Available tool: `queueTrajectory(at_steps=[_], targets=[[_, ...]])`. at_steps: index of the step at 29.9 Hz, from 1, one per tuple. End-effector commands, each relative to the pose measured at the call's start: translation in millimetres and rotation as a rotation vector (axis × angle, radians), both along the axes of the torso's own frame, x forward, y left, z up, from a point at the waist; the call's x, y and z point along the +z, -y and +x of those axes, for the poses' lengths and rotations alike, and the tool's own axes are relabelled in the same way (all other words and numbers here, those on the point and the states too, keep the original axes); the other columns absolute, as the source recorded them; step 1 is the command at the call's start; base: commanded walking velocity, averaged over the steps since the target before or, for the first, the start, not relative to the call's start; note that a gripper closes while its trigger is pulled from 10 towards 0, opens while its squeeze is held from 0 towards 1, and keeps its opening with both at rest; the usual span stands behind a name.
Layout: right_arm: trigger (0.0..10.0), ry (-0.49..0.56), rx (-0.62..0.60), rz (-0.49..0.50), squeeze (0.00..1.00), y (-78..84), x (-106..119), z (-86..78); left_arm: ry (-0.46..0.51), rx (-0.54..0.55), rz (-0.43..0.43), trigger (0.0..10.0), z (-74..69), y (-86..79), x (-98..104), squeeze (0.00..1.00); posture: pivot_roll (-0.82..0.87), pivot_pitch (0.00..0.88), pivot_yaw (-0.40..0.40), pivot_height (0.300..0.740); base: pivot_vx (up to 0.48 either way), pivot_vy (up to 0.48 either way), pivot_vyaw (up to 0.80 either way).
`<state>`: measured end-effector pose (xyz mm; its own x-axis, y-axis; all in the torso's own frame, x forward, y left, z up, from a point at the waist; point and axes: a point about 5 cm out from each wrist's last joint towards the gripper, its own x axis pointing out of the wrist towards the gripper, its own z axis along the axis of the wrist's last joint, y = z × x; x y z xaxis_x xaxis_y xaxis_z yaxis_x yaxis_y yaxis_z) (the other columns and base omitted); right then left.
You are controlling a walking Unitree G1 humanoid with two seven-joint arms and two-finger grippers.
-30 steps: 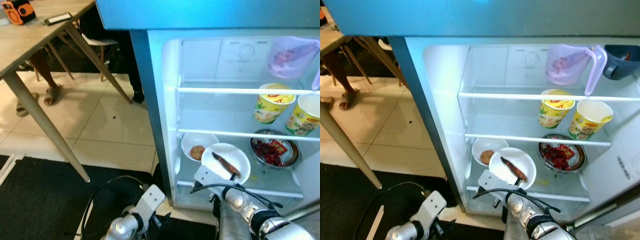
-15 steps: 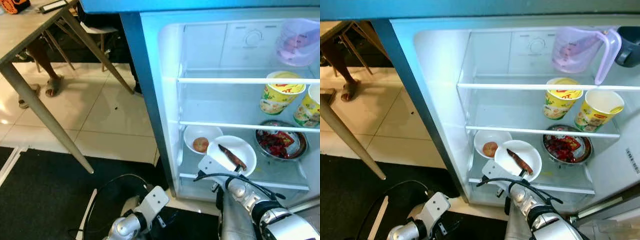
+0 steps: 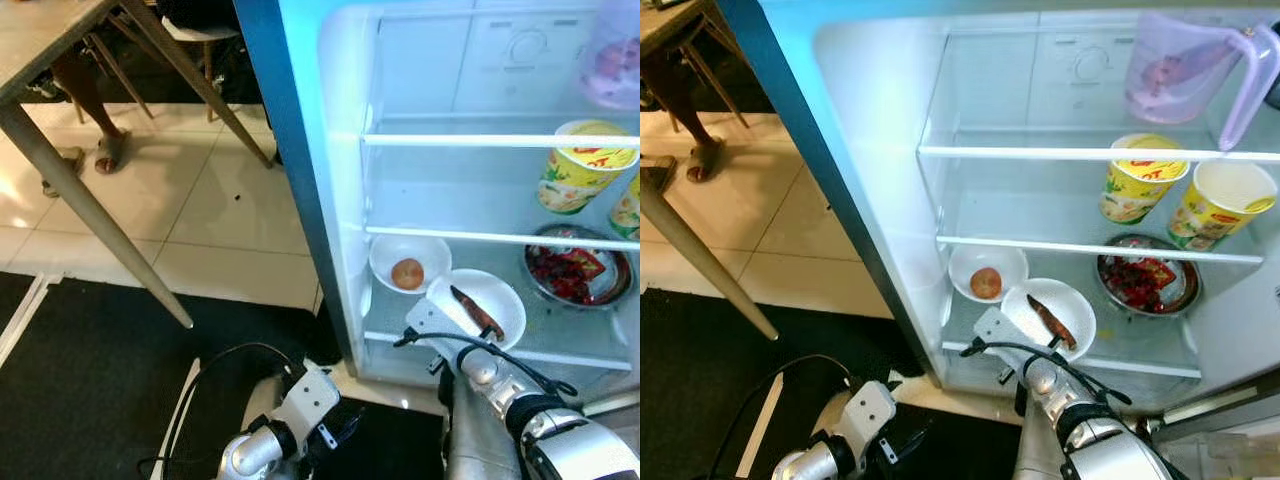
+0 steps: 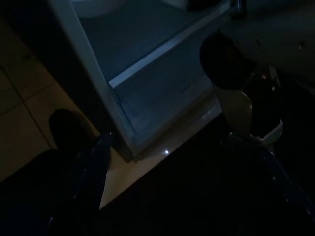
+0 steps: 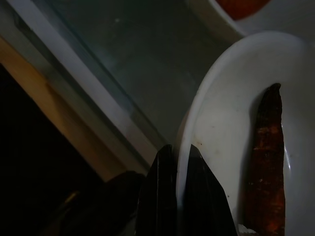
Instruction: Restocking fridge
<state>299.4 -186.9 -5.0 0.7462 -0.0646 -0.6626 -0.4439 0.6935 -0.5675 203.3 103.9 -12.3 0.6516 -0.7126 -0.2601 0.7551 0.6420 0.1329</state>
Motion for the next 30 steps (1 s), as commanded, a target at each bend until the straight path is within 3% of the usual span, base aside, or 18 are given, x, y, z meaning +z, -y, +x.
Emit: queueTrajectory(at_steps=[1,15,30], targets=[[10.0,-0.006,-0.018,0.018,0.0,-0.3,1,1.0,-0.022,0.005,0.0,10.0,-6.4,-3.1,-1,0.0,0.14,0.301,0.119,0.486,0.0,0.0,0.0],[10.0,0.09,-0.023,0.013,0.0,2.2,22,20.5,0.006,-0.008,-0.023,10.0,-19.8,1.1,13,0.0,0.19,0.366,0.136,0.486,0.0,0.0,0.0],[10.0,0.233,0.012,-0.033,0.0,1.7,64,53.7,0.012,0.01,-0.005,10.0,-25.9,-7.3,29,0.0,0.23,0.392,0.145,0.486,0.0,0.0,0.0]])
